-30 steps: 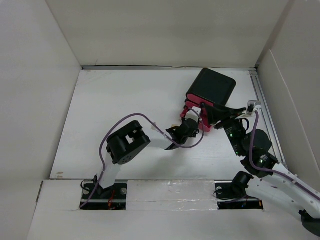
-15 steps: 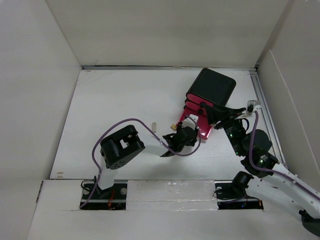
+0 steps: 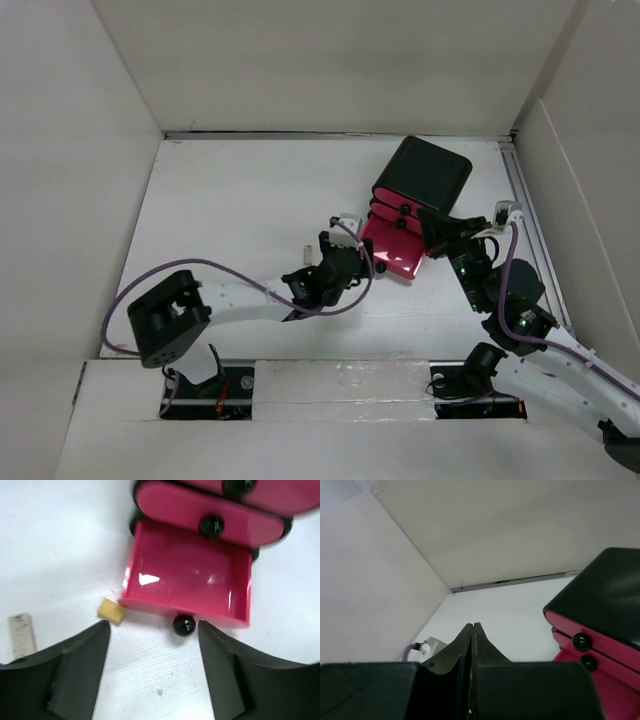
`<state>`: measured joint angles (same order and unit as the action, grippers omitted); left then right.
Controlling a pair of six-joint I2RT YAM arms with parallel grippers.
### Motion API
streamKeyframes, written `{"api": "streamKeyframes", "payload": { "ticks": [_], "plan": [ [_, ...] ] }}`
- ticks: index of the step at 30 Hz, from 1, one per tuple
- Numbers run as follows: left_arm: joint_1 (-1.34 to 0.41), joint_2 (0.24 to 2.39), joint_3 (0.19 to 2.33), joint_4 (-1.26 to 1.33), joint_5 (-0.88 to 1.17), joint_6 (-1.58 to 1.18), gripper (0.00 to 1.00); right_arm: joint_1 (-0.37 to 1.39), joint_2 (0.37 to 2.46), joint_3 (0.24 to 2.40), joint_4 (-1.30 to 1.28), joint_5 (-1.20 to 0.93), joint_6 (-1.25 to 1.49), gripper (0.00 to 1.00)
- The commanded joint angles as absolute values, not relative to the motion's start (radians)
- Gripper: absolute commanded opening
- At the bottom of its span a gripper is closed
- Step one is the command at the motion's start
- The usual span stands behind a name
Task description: Organize the desk
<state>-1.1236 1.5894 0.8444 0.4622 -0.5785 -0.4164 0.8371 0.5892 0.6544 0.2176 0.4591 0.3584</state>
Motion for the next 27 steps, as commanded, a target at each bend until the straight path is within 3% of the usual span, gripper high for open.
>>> {"api": "streamKeyframes", "payload": {
  "ticks": [1, 3, 6, 7, 9, 12, 13, 14, 22, 27],
  "plan": [
    [-1.088, 1.448, 0.770, 0.459, -0.730, -0.495, 0.62, 0.830, 0.574, 0.657, 0.268, 0.463, 0.364, 0.00],
    [-0.997, 1.427, 0.750, 0.372, -0.691, -0.589, 0.53, 0.830, 0.560, 0.664, 0.261, 0.460, 0.364, 0.00],
    [-0.879, 1.410, 0.718, 0.253, -0.626, -0.696, 0.50, 0.830, 0.512, 0.670, 0.230, 0.449, 0.370, 0.01],
    [-0.864, 1.398, 0.695, 0.235, -0.626, -0.712, 0.50, 0.830, 0.496, 0.661, 0.233, 0.454, 0.371, 0.10],
    [-0.841, 1.391, 0.678, 0.206, -0.612, -0.721, 0.54, 0.830, 0.445, 0.644, 0.244, 0.471, 0.376, 0.19],
    [-0.812, 1.416, 0.686, 0.163, -0.592, -0.723, 0.54, 0.830, 0.420, 0.617, 0.273, 0.477, 0.376, 0.42],
    [-0.811, 1.446, 0.701, 0.147, -0.594, -0.730, 0.54, 0.830, 0.426, 0.618, 0.272, 0.474, 0.376, 0.55],
    [-0.811, 1.462, 0.706, 0.140, -0.595, -0.729, 0.53, 0.830, 0.434, 0.627, 0.268, 0.465, 0.373, 0.57],
    [-0.811, 1.636, 0.761, 0.206, -0.542, -0.672, 0.50, 0.830, 0.515, 0.650, 0.256, 0.446, 0.374, 0.59],
    [-0.811, 1.687, 0.785, 0.227, -0.528, -0.658, 0.39, 0.830, 0.520, 0.649, 0.262, 0.443, 0.374, 0.59]
  ]
}}
